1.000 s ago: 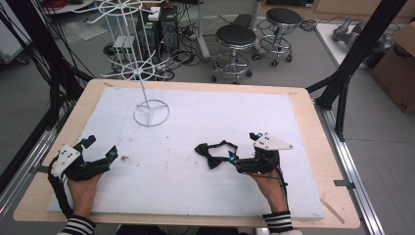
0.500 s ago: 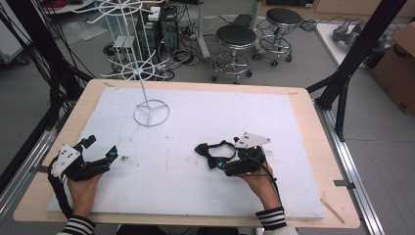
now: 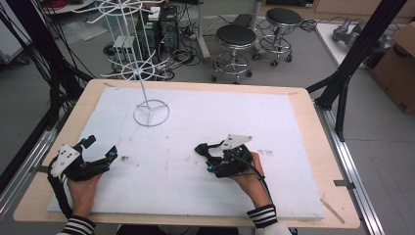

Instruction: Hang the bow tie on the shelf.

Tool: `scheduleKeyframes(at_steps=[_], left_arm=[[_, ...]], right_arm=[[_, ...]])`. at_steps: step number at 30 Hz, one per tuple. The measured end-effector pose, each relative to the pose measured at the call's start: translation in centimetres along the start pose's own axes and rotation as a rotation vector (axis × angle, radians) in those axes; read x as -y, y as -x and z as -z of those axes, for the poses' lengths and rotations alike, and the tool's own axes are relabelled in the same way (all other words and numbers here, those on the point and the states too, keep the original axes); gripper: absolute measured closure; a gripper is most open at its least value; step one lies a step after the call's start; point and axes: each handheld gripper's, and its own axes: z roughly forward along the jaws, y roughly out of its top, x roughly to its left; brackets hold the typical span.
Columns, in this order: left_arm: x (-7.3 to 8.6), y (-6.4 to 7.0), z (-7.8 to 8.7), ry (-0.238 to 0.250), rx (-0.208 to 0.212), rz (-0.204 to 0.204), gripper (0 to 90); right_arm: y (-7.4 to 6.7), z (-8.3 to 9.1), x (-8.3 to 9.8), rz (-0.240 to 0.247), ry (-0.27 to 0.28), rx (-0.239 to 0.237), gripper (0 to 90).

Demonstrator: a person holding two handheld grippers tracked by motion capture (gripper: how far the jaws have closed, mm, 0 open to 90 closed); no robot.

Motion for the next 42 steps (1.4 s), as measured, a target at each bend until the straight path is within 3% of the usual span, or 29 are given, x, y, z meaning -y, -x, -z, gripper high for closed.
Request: scheduleKeyframes(at_steps=[2, 9, 26, 33, 42], left_arm=[[0.0, 0.0, 0.0, 0.004, 0.001, 0.003, 9.6], [0.0, 0.0, 0.1, 0.009, 0.002, 0.008, 9.6], [0.0, 0.0, 0.1, 0.01, 0.003, 0.011, 9.6], [0.0, -0.1, 0.1, 0.01, 0.006, 0.009, 9.6], [0.0, -0.1, 0.1, 0.011, 0.007, 0.011, 9.6]], right_arm=[[-0.3, -0.7, -0.5, 0.02, -0.035, 0.002, 25.8], [-0.6, -2.0, -1.3, 0.01, -0.13, 0.003, 37.7], [0.0, -3.3, -1.6, -0.038, -0.177, 0.016, 57.2], [0.1, -4.0, -1.4, -0.038, -0.238, 0.016, 61.4], [0.5, -4.2, -1.4, -0.096, -0.25, 0.008, 75.6]])
